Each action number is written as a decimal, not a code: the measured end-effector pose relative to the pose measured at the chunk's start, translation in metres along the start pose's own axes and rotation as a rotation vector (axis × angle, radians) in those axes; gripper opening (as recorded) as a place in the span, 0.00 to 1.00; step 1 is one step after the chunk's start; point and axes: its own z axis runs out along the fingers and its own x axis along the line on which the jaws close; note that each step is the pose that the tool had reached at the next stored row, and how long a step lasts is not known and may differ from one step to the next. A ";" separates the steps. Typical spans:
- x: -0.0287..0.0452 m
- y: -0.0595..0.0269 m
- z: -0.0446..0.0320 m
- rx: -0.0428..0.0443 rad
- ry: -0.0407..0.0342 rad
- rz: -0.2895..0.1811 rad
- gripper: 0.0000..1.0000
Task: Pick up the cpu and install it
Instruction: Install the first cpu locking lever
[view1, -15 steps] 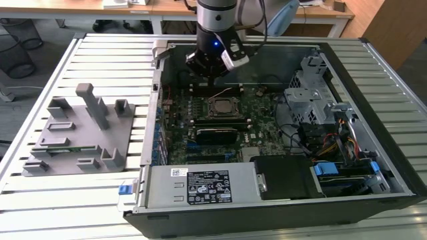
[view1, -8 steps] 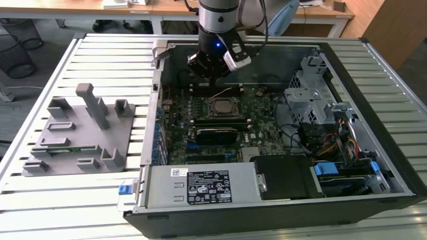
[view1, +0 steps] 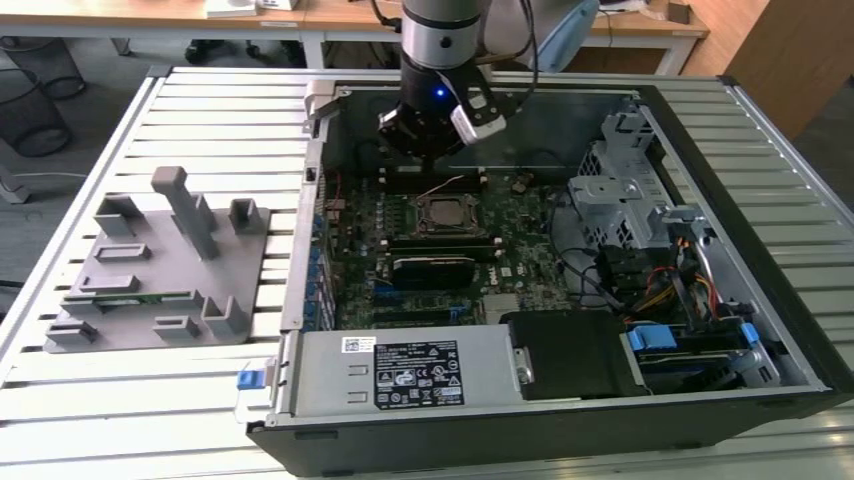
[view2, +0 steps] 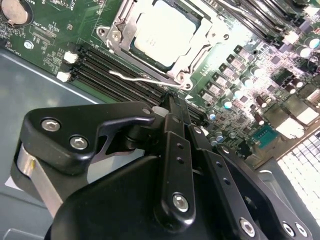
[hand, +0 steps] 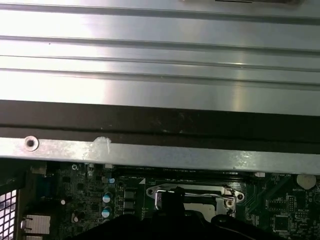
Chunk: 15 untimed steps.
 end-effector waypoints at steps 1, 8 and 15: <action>-0.0005 0.0000 0.0005 -0.0009 -0.0001 0.000 0.11; -0.0018 -0.0003 0.0036 -0.0014 0.0001 0.000 0.11; -0.0044 -0.0005 0.0075 0.0006 0.0002 0.000 0.11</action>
